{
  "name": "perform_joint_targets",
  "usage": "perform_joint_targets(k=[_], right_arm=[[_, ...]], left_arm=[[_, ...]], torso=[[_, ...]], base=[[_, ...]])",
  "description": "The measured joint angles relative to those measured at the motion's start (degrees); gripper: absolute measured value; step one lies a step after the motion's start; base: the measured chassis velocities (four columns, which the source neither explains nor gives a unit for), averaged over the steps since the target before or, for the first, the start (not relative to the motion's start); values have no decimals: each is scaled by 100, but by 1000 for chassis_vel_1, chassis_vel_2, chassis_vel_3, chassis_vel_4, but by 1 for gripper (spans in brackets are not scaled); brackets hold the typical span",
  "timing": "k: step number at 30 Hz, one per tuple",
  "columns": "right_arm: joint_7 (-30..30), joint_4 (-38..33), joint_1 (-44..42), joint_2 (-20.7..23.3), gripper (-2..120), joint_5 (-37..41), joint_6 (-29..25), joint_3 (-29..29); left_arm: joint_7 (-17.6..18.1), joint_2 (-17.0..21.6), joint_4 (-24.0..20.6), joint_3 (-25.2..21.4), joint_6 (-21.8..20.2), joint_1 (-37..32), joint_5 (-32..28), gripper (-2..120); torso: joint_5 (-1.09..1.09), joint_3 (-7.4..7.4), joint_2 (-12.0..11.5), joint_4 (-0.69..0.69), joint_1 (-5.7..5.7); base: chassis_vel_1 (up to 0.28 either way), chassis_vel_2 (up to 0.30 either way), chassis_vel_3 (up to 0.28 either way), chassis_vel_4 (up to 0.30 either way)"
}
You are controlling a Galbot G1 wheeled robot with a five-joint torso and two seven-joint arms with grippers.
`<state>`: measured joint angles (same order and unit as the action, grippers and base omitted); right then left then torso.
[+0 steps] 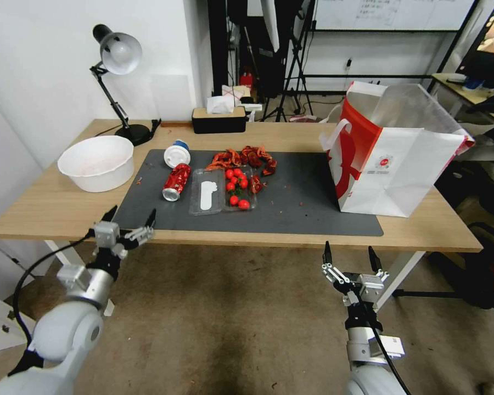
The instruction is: Pick up the trash from the table and place it into the takeout bag.
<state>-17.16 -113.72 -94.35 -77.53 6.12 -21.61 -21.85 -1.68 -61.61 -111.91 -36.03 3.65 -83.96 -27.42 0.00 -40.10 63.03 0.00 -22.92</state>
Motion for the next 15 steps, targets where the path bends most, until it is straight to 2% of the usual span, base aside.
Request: perform_joint_targets(k=[15], right_arm=[[-10,30,10,-13,100,0,-29,-10]], left_arm=[[-34,-329,35,-115,480,-609,355,100]], torso=[[0,0,-1,0,0]], base=[[0,0,0,0]])
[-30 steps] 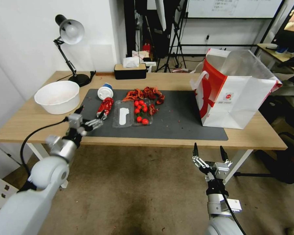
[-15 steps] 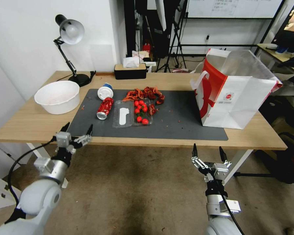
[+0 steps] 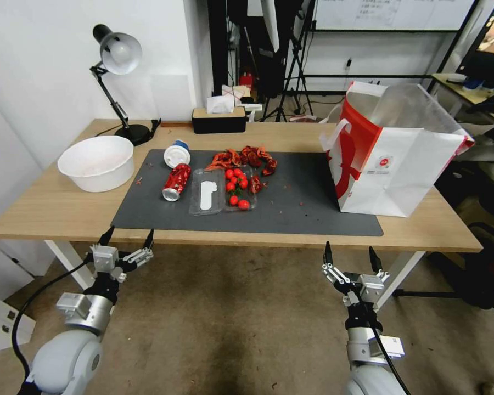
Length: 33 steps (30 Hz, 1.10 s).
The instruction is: Pick up the trash from the table and place it into the takeout bag.
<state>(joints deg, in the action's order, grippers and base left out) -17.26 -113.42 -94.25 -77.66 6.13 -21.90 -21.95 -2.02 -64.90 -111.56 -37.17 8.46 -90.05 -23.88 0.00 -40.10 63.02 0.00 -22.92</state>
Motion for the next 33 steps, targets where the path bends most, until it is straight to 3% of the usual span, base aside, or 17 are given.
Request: perform_joint_targets(k=[12,19,33], right_arm=[[0,6,-9,2,100,0,-37,2],[3,17,-5,10,100,0,-49,2],[6,-13,-16,24,100,-2,-45,-11]], left_arm=[[-11,-120,26,76,83,14,171,100],[5,-52,15,319,-147,360,158,100],[252,301,219,1022,-786,1351,-594,100]], torso=[[0,0,0,0,0],[0,0,0,1,0],[0,-1,0,1,0]], base=[[0,0,0,0],[0,0,0,0],[0,0,0,0]])
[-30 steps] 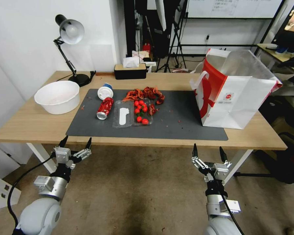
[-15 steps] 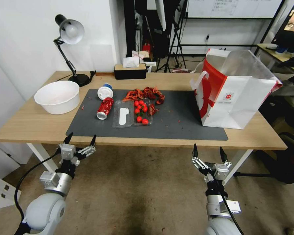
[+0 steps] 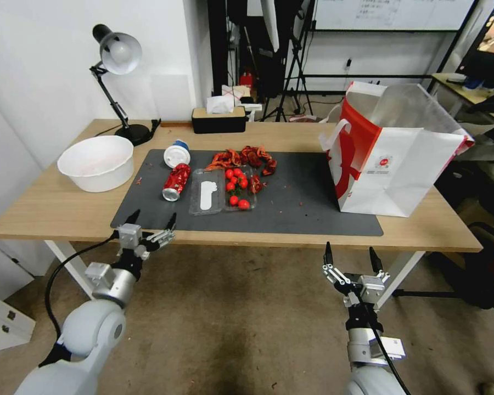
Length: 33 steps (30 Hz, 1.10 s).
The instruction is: Pick up the trash from the table and place it into the takeout bag.
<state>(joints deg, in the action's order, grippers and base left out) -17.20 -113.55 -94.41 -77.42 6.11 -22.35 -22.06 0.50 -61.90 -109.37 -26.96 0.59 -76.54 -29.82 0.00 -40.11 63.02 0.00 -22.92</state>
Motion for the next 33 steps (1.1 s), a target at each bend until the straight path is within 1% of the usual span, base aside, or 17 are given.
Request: perform_joint_targets(k=[2,3,4,6,11,14,15,18,20,23,31,33], right_arm=[[-1,-10,0,7,100,0,10,-8],[-1,-10,0,7,100,0,10,-8],[-3,-11,-2,11,100,0,15,-19],[-9,-14,-2,12,100,0,26,-30],[-14,-15,-3,11,100,0,30,-36],[-26,-16,-1,10,100,2,38,-84],[-26,-16,-1,10,100,2,38,-84],[-34,-13,13,10,100,6,48,-95],[-35,-12,16,9,100,6,51,-94],[-36,2,37,1,100,8,68,-94],[-36,15,51,-13,100,8,78,-77],[-36,16,47,-14,100,8,79,-77]], left_arm=[[66,90,62,157,-136,225,-231,100],[66,90,62,157,-136,225,-231,100],[136,162,149,304,-249,445,-408,100],[191,233,313,495,-359,713,-526,100],[234,264,399,590,-426,840,-592,100],[335,302,753,804,-559,1207,-663,100],[335,302,753,804,-559,1207,-663,100],[380,319,1051,873,-589,1433,-659,100],[385,323,1091,878,-592,1465,-657,100],[402,355,1281,917,-612,1614,-656,100],[424,365,1505,1001,-638,1845,-658,100],[430,362,1565,1033,-667,1923,-663,92]], torso=[[-1,0,0,-1,0],[-1,0,0,-1,0],[0,0,0,1,0],[0,0,0,0,0],[0,0,0,0,0],[0,0,0,0,0],[0,0,0,0,0],[-1,0,0,-1,0],[0,0,0,-1,0],[0,0,0,-1,0],[0,0,0,0,0],[0,0,0,-1,0]], base=[[0,0,0,0],[0,0,0,0],[0,0,0,0],[0,0,0,0],[0,0,0,0],[0,0,0,0],[0,0,0,0],[0,0,0,0],[0,0,0,0],[0,0,0,0],[0,0,0,0],[0,0,0,0]])
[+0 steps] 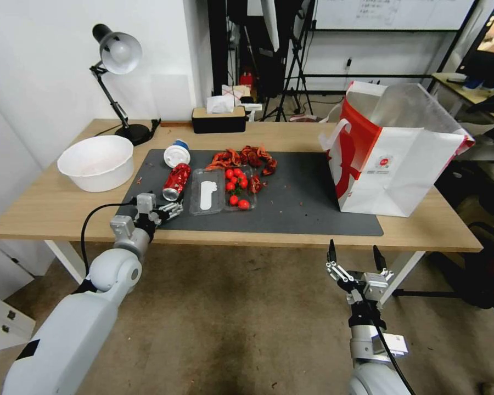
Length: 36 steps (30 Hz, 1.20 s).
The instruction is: Pick up the trash from the table and place it into the takeout bag.
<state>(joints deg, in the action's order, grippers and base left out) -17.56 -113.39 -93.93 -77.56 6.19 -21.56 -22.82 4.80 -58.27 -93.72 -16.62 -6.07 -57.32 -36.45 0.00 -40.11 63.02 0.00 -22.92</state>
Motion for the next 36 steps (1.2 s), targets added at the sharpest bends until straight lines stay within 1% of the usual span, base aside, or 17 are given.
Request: perform_joint_targets(k=[2,3,5,6,8,9,11,13,20,24,27,29,30,31,33,34,36], right_arm=[[0,0,-1,0,100,0,0,0],[0,0,-3,-1,100,0,0,0],[0,0,-7,-1,100,0,0,-1],[0,0,-7,-1,100,0,0,-1],[0,0,-12,1,100,0,0,-3],[0,0,-14,4,100,0,0,-8],[-1,0,-14,6,100,0,0,-11],[-2,0,-14,6,100,0,-1,-14],[-4,8,-8,-7,100,0,-1,-11],[-4,35,-8,-25,100,-3,-5,0],[-5,36,-5,-29,100,-6,-9,-2],[-6,36,-5,-29,100,-6,-9,-3],[-6,39,-4,-30,100,-6,-10,-4],[-6,39,-4,-30,100,-6,-10,-4],[-6,41,-1,-42,100,-9,-10,-3],[-6,41,-1,-42,100,-9,-10,-3],[-7,42,1,-48,100,-10,-9,-2]], left_arm=[[1,-2,11,5,-9,20,-1,91],[1,-4,25,11,-20,38,-3,87],[2,-6,47,24,-37,62,-5,73],[2,-6,47,24,-37,62,-5,73],[2,-7,70,37,-55,81,-6,68],[2,-8,94,48,-66,98,-6,61],[2,-10,104,52,-69,107,-6,58],[2,-14,119,56,-71,117,-6,51],[-13,-9,130,62,-84,114,8,51],[-122,22,83,54,44,108,72,51],[-403,118,-88,41,294,151,151,51],[-470,141,-118,44,343,172,150,51],[-667,204,-178,77,458,256,96,51],[-667,204,-178,77,458,256,96,51],[-956,291,-204,179,601,443,-37,51],[-956,291,-204,179,601,443,-37,51],[-1233,359,-162,311,727,660,-184,51]], torso=[[0,0,0,0,0],[0,0,0,0,0],[-1,0,0,1,0],[-1,0,0,1,0],[0,0,0,1,0],[0,0,0,0,0],[0,0,0,0,0],[0,1,0,0,0],[0,0,0,0,0],[0,0,0,0,0],[0,0,0,0,0],[0,0,0,-1,0],[0,0,0,0,0],[0,0,0,0,0],[-1,0,0,0,0],[-1,0,0,0,0],[0,0,0,0,0]], base=[[0,0,0,0],[0,0,0,0],[0,0,0,0],[0,0,0,0],[0,0,0,0],[0,0,0,0],[0,0,0,0],[0,0,0,0],[0,0,0,0],[0,0,0,0],[0,0,0,0],[0,0,0,0],[0,0,0,0],[0,0,0,0],[0,0,0,0],[0,0,0,0],[0,0,0,0]])
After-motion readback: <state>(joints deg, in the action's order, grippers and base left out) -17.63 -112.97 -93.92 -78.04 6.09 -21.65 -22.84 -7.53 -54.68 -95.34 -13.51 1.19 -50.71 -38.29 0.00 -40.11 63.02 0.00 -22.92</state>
